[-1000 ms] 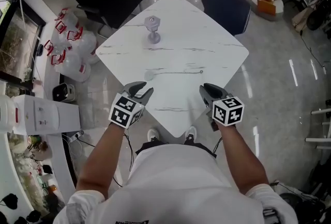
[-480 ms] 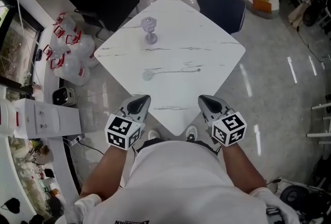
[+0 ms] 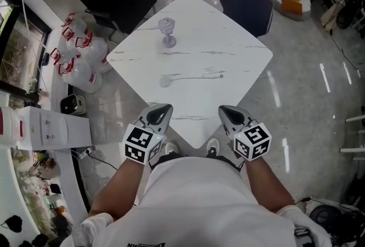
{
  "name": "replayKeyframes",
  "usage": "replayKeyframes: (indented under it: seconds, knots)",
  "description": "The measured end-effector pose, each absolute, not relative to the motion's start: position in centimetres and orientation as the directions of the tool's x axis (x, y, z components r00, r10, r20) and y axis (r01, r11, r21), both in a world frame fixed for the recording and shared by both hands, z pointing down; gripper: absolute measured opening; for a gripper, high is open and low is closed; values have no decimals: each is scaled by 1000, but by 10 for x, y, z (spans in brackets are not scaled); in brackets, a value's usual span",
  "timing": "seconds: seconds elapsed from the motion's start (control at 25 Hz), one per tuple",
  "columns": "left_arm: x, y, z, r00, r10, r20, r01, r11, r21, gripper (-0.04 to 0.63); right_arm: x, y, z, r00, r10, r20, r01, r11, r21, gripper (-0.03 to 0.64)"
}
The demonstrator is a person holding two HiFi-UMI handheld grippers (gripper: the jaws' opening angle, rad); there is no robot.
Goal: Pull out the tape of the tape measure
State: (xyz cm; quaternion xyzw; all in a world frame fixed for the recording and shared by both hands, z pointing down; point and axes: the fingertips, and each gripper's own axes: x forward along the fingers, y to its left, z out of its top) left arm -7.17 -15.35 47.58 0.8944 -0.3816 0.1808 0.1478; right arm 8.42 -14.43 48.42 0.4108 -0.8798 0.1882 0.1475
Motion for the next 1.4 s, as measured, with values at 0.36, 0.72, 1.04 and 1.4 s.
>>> replayKeyframes:
  seconds: [0.36, 0.72, 1.04, 1.4]
  knots:
    - [-80, -155, 474, 630, -642, 438, -747, -655, 115, 5, 79, -144, 485, -634, -651, 417, -767, 600, -229, 5]
    - [-83, -158, 476, 621, -646, 445, -749, -655, 94, 5, 77, -149, 490, -637, -644, 424, -763, 604, -230, 5]
    - [-85, -161, 477, 622, -647, 442, -752, -651, 106, 5, 75, -155, 491, -639, -643, 422, -763, 598, -245, 5]
    - [-92, -167, 475, 611, -656, 444, -762, -640, 103, 5, 73, -158, 493, -637, -642, 427, -765, 594, -248, 5]
